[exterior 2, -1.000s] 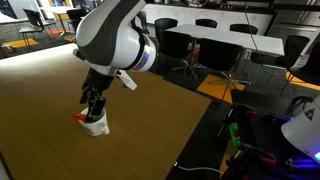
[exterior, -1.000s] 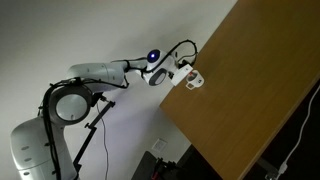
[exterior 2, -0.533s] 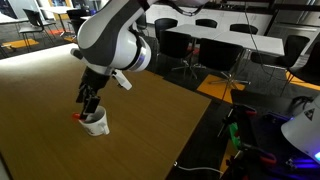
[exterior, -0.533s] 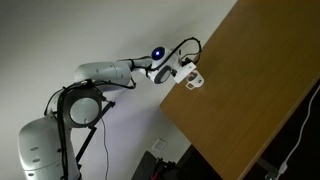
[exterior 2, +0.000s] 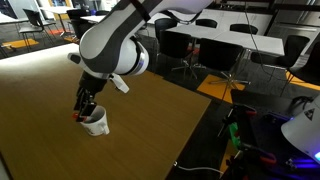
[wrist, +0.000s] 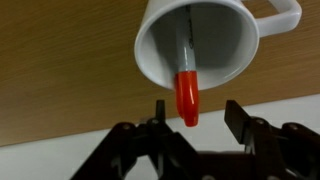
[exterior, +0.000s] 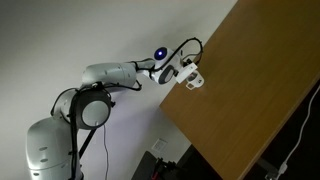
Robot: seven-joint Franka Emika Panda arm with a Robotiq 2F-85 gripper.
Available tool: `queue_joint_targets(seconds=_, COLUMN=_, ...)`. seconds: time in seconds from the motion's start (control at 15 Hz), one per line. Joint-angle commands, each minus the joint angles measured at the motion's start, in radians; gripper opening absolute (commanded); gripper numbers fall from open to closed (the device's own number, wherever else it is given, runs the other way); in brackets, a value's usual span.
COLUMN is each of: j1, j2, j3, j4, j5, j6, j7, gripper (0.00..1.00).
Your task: Take the marker out of the cup and put it on the table
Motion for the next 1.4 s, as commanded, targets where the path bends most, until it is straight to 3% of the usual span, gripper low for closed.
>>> queue_joint_targets(seconds=0.0, j1=-0.028, j2=0.032, j3=0.04, j4=0.034, j5=-0.059, j6=-0.005, j7=0.045, gripper=0.54)
queue_joint_targets(seconds=0.07, j1=-0.033, j2=0.039, j3=0.046, j4=0.038, j5=-0.068, j6=-0.005, j7=0.047, gripper=0.36)
queue_joint_targets(seconds=0.2, j1=-0.038, j2=0.046, j3=0.054, j4=0.042, j5=-0.079, j6=-0.004, j7=0.048, gripper=0.28)
queue_joint_targets(seconds=0.47, j1=-0.047, j2=0.049, j3=0.063, j4=0.044, j5=-0.095, j6=-0.001, j7=0.05, gripper=0.01)
queue_joint_targets(seconds=0.53, j1=-0.049, j2=0.048, j3=0.064, j4=0.043, j5=-0.096, j6=0.0, j7=0.05, gripper=0.06)
queue_joint_targets(seconds=0.87, j1=-0.077, j2=0.014, j3=0.093, j4=0.005, j5=-0.084, j6=0.017, j7=0.051, gripper=0.06)
queue_joint_targets(seconds=1.33, j1=-0.169, j2=-0.094, j3=0.191, j4=-0.118, j5=-0.065, j6=0.076, j7=0.047, gripper=0.06)
